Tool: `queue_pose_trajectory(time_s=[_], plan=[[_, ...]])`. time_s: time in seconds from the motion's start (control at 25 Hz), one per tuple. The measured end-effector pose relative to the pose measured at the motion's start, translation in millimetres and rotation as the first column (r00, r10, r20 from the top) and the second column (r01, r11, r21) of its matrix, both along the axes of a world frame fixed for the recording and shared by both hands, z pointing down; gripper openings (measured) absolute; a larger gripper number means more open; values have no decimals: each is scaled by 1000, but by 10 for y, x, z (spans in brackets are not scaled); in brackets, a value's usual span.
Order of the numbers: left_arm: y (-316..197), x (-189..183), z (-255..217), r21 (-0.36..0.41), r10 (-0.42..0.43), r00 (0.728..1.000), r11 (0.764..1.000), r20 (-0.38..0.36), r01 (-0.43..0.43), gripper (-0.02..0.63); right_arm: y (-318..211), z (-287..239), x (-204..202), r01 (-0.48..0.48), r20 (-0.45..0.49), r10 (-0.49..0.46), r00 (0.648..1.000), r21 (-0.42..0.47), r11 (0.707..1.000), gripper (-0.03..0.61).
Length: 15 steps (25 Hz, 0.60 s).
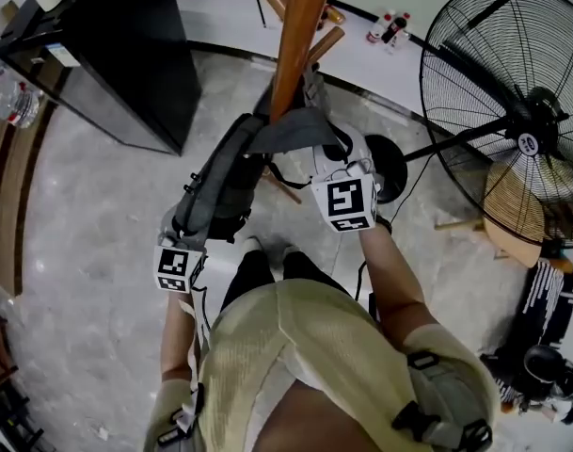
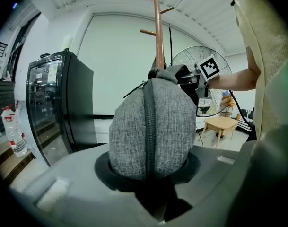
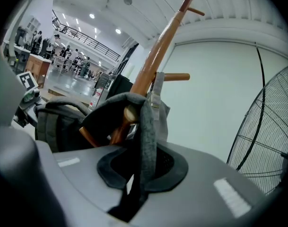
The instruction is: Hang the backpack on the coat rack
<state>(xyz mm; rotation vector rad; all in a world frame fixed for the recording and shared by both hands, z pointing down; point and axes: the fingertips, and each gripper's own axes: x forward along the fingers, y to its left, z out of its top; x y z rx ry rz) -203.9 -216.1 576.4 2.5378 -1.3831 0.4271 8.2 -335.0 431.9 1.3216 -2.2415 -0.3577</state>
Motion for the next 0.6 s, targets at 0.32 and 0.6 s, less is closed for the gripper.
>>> queue_pose_trajectory(time_s=[0.32,0.6], plan=[[7,-22,196,-47,25,1000,999,10,-25,164,9,-60,-29,-8,24,8,1000,22,1000,36],[24,-8,279,-63,49,999,997,23,-48,180,50,12,-4,-33,39,33,999,2,999,48]])
